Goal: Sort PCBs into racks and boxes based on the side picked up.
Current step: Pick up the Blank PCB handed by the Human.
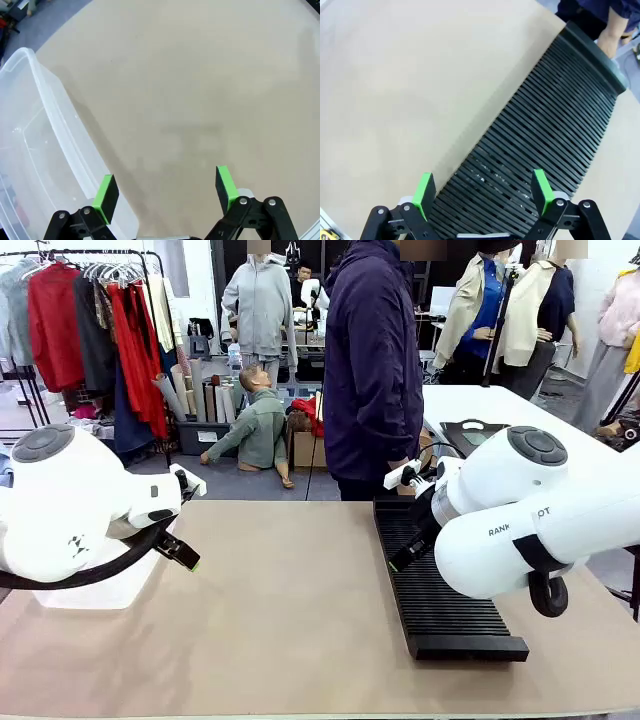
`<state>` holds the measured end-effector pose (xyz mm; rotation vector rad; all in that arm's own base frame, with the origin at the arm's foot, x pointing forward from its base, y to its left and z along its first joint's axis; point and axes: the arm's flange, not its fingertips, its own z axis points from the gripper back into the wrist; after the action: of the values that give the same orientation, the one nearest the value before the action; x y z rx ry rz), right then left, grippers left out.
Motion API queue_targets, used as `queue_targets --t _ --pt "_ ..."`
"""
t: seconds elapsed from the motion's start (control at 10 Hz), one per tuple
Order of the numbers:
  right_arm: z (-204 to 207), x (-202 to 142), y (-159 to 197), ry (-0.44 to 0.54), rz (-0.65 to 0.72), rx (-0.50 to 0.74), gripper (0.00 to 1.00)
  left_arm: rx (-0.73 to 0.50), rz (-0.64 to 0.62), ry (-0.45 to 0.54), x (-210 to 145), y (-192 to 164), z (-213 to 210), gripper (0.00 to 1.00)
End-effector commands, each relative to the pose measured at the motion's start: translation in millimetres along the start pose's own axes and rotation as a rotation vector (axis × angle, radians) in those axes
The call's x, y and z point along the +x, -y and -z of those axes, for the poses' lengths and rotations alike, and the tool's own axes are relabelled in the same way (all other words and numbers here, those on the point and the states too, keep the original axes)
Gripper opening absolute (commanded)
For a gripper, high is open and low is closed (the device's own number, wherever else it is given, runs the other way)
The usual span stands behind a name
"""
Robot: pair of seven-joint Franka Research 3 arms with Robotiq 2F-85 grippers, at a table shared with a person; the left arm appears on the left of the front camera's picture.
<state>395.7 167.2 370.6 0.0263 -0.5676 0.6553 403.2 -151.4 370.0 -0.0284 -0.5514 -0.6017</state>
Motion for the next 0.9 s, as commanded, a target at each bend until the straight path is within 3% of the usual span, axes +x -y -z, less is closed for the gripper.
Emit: queue_targets --t 0.0,0.8 --pt "0.0 0.0 0.0 0.000 0.000 0.000 1.00 0.000 0.000 0.000 0.1 0.0 -0.1 1.00" --pt "0.0 0.0 0.0 0.000 0.000 0.000 1.00 0.000 0.000 0.000 0.1 0.0 -0.1 1.00"
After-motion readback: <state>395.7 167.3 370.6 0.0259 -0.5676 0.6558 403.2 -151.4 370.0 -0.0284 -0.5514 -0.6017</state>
